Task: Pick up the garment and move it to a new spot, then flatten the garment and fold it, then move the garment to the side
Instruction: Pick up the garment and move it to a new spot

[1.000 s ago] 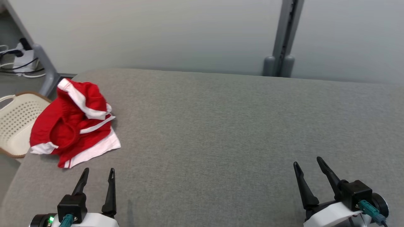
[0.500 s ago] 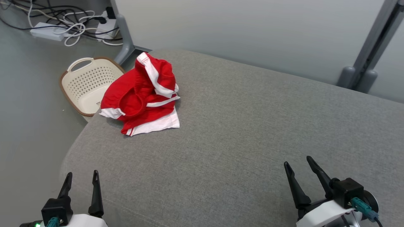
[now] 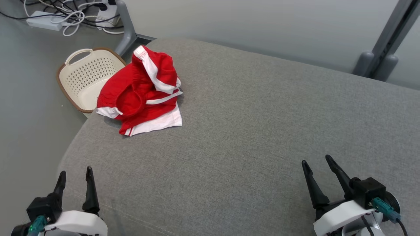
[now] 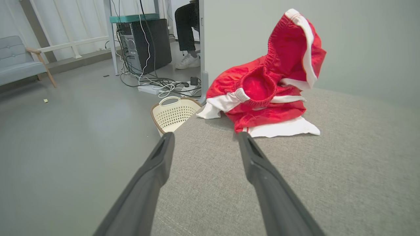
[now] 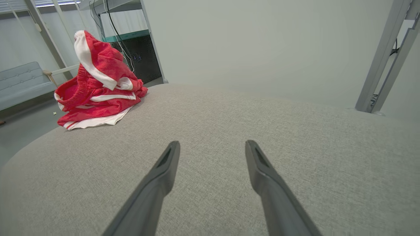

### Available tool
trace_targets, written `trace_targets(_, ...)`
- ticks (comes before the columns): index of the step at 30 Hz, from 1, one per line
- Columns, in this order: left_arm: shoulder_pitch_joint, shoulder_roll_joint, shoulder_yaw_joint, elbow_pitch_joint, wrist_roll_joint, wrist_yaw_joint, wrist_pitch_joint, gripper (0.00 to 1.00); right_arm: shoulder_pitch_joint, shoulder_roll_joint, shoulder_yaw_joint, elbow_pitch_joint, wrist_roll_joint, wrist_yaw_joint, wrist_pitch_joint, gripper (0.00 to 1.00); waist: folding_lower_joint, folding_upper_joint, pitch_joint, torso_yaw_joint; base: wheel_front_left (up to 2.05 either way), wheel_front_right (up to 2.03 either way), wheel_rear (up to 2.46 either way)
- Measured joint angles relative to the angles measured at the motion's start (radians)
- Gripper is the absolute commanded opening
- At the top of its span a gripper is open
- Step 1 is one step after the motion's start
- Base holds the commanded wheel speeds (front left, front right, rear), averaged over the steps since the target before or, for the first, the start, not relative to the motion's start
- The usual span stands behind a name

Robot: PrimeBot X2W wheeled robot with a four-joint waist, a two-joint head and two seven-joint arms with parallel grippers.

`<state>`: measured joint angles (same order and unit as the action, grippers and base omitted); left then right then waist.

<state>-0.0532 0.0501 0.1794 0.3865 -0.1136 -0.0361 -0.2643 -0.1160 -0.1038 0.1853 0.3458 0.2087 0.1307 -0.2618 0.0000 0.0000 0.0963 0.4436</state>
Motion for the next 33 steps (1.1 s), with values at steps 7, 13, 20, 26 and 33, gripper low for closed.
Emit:
trace_targets(7,-0.167,0.039,0.032,0.088,-0.014,-0.06,0.0,1.0,-0.033,-0.041,0.03,0.009,0.002,0.0,0.0,1.0,0.0001,0.0,0.072,-0.065,0.0,0.0,0.0)
trace_targets(13,-0.345,0.131,-0.004,0.197,-0.012,-0.087,0.0,1.0,-0.065,-0.066,0.05,0.012,-0.002,0.0,0.0,1.0,0.0,0.0,0.136,-0.132,0.0,0.0,0.0)
trace_targets(20,-0.572,0.245,-0.163,0.406,-0.087,-0.094,0.016,1.0,-0.093,-0.078,0.073,0.025,0.002,0.0,0.0,1.0,0.0,0.0,0.201,-0.206,0.0,0.0,0.0)
trace_targets(26,-0.702,0.359,-0.305,0.531,-0.182,-0.094,0.11,1.0,-0.125,-0.081,0.1,0.035,0.012,0.0,0.0,1.0,0.0,0.0,0.248,-0.263,0.0,0.0,0.0)
trace_targets(33,-0.787,0.403,-0.36,0.649,-0.232,-0.094,0.267,1.0,-0.155,-0.082,0.108,0.041,0.027,0.001,-0.005,1.0,0.0,0.0,0.297,-0.309,0.0,0.0,0.0)
